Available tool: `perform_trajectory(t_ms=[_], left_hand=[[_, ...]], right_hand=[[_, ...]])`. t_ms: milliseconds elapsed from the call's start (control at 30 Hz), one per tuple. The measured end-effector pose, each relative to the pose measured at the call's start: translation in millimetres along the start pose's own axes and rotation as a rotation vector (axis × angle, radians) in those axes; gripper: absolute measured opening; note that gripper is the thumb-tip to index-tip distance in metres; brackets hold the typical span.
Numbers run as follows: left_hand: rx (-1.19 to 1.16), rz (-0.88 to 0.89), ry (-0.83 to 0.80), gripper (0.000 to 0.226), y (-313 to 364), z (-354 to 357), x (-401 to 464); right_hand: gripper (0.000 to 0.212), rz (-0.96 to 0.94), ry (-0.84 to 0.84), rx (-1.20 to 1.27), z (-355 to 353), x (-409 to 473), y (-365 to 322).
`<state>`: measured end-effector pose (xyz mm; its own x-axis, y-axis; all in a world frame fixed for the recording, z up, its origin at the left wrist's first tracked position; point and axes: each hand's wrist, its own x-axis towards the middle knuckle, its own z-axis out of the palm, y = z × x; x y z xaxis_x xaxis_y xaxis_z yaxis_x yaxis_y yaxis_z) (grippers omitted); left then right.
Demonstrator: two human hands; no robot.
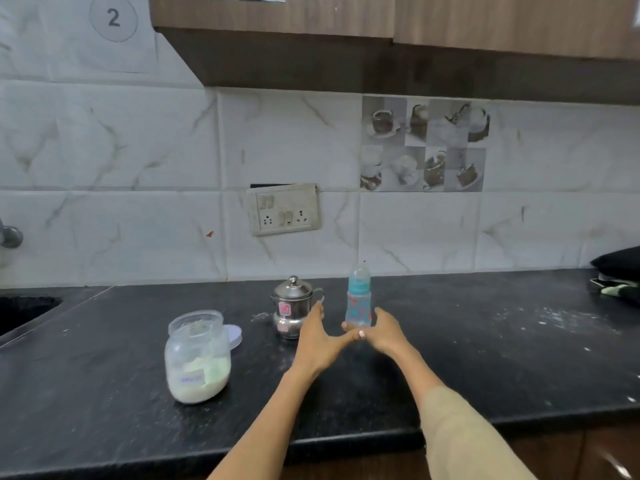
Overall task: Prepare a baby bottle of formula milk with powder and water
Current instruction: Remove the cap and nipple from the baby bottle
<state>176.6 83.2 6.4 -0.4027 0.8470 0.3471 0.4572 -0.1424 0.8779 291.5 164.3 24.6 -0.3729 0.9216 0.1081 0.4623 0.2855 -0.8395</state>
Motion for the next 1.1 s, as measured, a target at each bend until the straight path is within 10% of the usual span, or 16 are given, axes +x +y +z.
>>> perform_trajectory(t_ms=[267,600,1100], left_hand=[[-0.075,-0.124,-0.080,0.088,-24,35,69],[-0.125,-0.118,-0.120,0.068,-26,55,94],[-0.072,-0.093,-0.005,0.062,-16,10,11]], right_hand=[[0.094,-0.002,0.036,0.095,5,54,25],[0.047,-0.043,0.075,0.119,11,76,33],[0.044,-0.095,0.015,0.070,35,-3,6]])
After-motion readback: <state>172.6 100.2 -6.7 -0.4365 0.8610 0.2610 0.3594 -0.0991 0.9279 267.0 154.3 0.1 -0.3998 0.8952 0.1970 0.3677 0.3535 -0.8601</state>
